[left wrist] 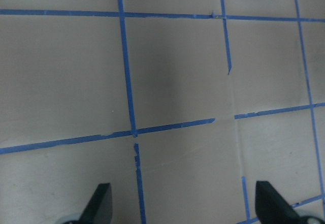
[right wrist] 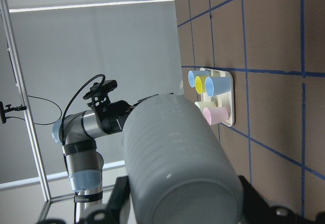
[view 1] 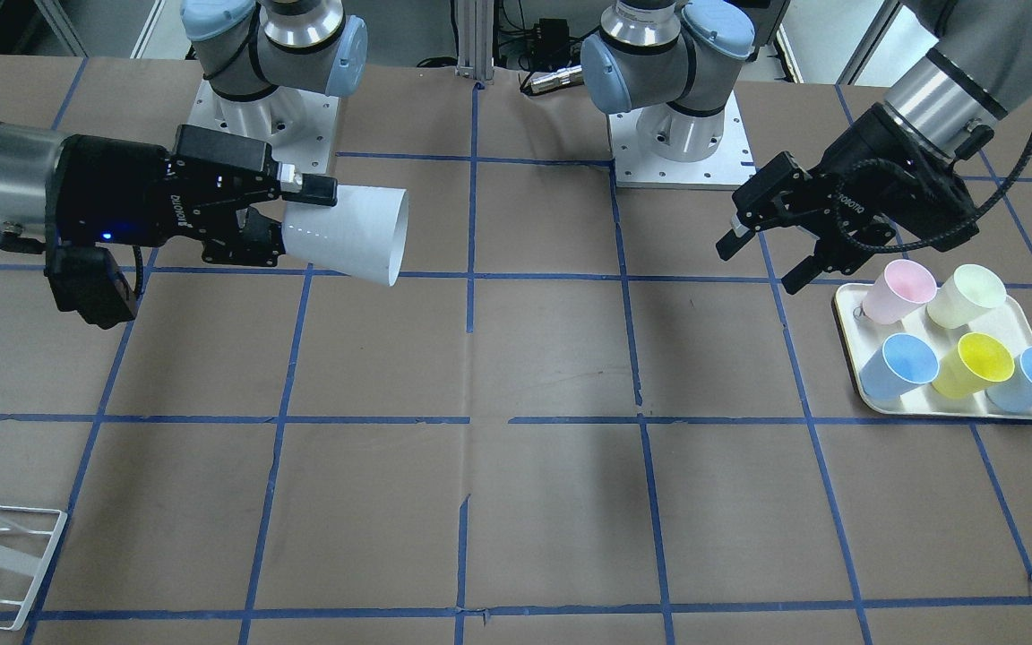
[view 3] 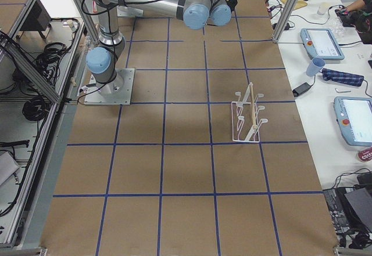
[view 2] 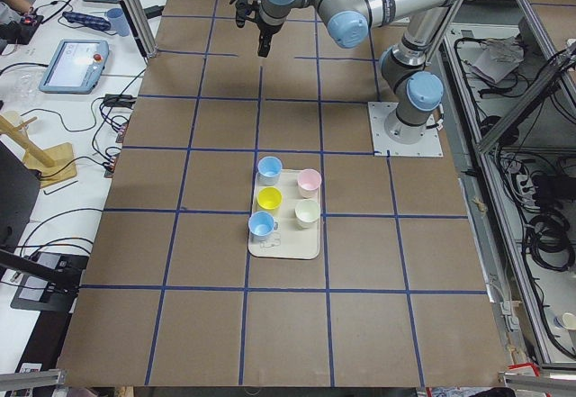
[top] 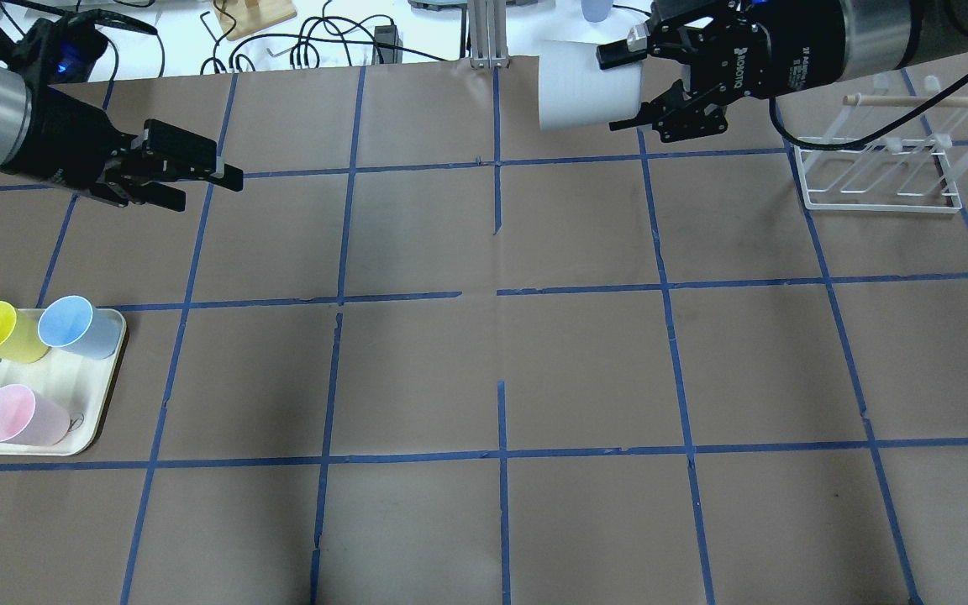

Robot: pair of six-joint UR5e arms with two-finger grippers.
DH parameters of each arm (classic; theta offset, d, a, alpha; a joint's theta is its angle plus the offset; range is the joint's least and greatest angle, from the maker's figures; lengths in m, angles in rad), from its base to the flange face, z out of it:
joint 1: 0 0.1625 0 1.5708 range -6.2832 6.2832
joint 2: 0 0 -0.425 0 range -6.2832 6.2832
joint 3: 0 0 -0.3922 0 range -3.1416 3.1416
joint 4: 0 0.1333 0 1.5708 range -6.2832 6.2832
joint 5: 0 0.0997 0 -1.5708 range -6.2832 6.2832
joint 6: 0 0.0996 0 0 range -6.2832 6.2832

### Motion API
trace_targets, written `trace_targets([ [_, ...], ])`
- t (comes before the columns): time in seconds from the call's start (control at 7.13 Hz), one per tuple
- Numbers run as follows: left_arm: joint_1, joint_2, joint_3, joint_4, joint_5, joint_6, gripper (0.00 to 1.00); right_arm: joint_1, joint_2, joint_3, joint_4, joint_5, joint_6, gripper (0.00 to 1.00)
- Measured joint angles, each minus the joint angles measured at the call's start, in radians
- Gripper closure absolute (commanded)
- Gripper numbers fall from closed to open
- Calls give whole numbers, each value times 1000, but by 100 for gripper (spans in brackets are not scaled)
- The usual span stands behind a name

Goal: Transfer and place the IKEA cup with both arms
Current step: 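Carry the cup toward the left gripper while the left arm reaches to meet it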

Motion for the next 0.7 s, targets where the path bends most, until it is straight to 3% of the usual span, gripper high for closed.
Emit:
trace_targets([
  [0.28,38,10,-80,-11,-192,4,0,44,8,5,13,51,3,80],
  [0.7,33,10,-122,-144,-449,-34,0,60,13,46,45,75,4,80],
])
